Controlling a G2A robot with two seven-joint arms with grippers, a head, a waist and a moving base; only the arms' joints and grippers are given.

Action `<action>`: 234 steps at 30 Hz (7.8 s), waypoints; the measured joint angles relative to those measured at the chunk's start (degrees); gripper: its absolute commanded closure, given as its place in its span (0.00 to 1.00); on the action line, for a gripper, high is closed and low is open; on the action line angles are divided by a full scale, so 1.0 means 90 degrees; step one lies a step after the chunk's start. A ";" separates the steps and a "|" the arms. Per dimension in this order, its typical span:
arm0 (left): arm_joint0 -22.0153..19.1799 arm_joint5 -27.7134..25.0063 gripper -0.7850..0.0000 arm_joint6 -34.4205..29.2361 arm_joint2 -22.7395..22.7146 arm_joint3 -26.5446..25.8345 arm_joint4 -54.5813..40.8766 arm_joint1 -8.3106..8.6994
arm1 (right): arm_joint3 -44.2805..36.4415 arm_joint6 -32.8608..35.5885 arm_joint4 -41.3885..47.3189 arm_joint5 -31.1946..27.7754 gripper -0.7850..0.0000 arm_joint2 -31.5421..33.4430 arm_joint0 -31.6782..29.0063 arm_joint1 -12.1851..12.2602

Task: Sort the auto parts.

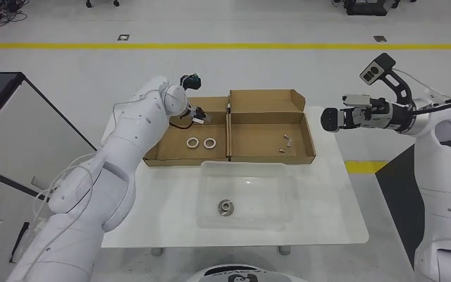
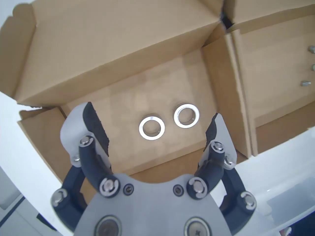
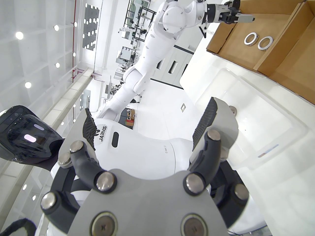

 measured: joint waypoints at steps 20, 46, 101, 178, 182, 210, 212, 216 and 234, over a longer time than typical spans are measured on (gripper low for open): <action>0.3024 0.0150 0.00 -0.3367 -0.1797 -0.8050 0.0352 0.1339 | 0.0000 0.0000 0.0000 0.0000 0.00 0.0000 0.0000 0.0000; 0.2749 -0.0298 0.00 -0.3474 0.0054 -0.8022 0.0503 0.1333 | 0.0000 0.0000 0.0000 0.0000 0.00 0.0000 0.0000 0.0000; 0.1267 -0.0980 0.50 -0.3474 0.2993 -0.5602 -0.0838 0.0732 | 0.0000 0.0000 0.0000 0.0000 0.00 0.0000 0.0000 0.0000; 0.1386 -0.1053 0.69 -0.3363 0.2927 -0.5024 -0.0533 0.0579 | 0.0000 0.0000 0.0000 0.0000 0.00 0.0000 0.0000 0.0000; 0.1438 -0.1023 1.00 -0.3307 0.2920 -0.4955 -0.0467 0.0561 | 0.0000 0.0000 0.0000 0.0000 0.00 0.0000 0.0000 0.0000; 0.1125 -0.0376 1.00 -0.3474 0.2225 -0.6536 -0.0633 0.0908 | 0.0000 0.0000 0.0000 0.0000 0.00 0.0000 0.0000 0.0000; 0.0991 -0.0346 1.00 -0.3474 0.2256 -0.6700 -0.0687 0.0944 | 0.0000 0.0000 0.0000 0.0000 0.00 0.0000 0.0000 0.0000; 0.0630 -0.0135 1.00 -0.3474 0.2332 -0.6925 -0.0905 0.0988 | 0.0000 0.0000 0.0000 0.0000 0.00 0.0000 0.0000 0.0000; 0.0772 -0.0117 1.00 -0.2873 0.1597 -0.6964 -0.1676 0.1223 | 0.0000 0.0000 0.0000 0.0000 0.00 0.0000 0.0000 0.0000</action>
